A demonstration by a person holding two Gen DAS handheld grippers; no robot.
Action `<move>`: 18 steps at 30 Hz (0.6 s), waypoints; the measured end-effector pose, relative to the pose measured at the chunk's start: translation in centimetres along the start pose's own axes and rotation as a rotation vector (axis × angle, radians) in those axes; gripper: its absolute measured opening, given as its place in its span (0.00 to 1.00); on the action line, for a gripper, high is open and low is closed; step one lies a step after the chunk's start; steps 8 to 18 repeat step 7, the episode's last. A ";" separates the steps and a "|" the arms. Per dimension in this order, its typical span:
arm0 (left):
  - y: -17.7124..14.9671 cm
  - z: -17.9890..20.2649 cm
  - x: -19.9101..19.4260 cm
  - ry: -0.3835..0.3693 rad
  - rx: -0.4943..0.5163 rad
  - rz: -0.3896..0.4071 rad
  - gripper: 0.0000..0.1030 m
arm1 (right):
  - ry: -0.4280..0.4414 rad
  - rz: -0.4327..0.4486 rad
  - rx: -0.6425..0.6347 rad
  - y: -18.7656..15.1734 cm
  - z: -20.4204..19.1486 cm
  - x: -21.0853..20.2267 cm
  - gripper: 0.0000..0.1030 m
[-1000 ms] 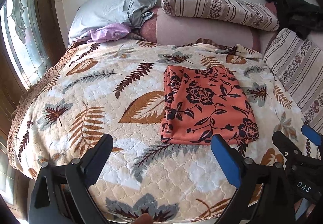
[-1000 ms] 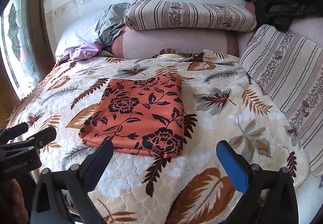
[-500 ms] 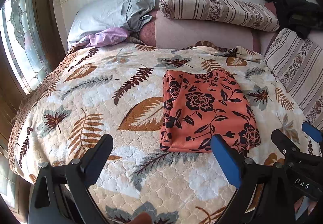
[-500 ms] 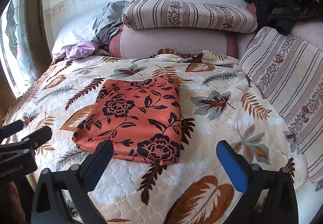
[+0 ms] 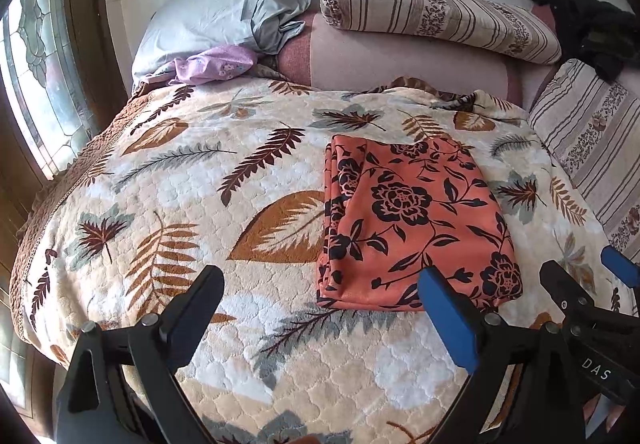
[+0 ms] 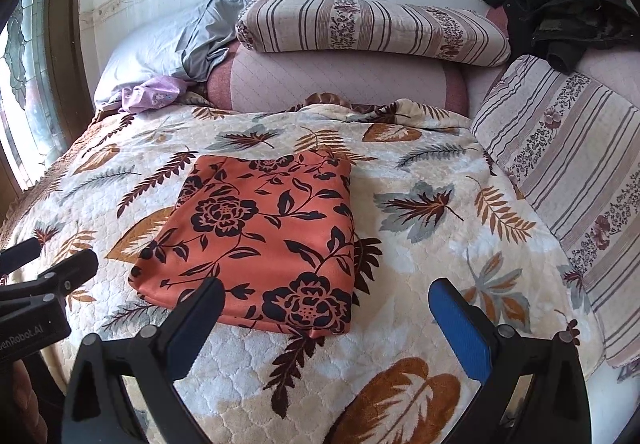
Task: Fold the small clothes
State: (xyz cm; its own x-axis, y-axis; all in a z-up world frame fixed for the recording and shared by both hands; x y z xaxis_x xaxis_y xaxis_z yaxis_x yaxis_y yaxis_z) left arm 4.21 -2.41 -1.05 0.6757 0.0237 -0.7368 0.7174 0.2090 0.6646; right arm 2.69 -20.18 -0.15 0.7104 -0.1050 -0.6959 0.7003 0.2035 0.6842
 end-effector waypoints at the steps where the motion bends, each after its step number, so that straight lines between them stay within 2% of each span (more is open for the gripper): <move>1: 0.1 0.1 0.0 -0.002 0.004 0.002 0.94 | -0.001 -0.003 0.000 0.0 0.0 0.1 1.00; 6: 0.5 1.0 -0.2 0.002 0.031 0.038 0.94 | -0.004 -0.004 0.003 0.3 0.4 0.3 1.00; 18: 0.6 1.1 -0.1 -0.004 0.032 0.036 0.94 | -0.005 -0.004 0.003 0.4 0.4 0.4 1.00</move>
Point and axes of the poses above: each gripper's, at about its wrist camera, not at the fingertips, and x roughly the way its jaws point, z to its right, y to its top, the point moved 2 cm from there along x, roughly the way its jaws point, and after that the axes turned 10 degrees about -x, right-handed, at the moved point
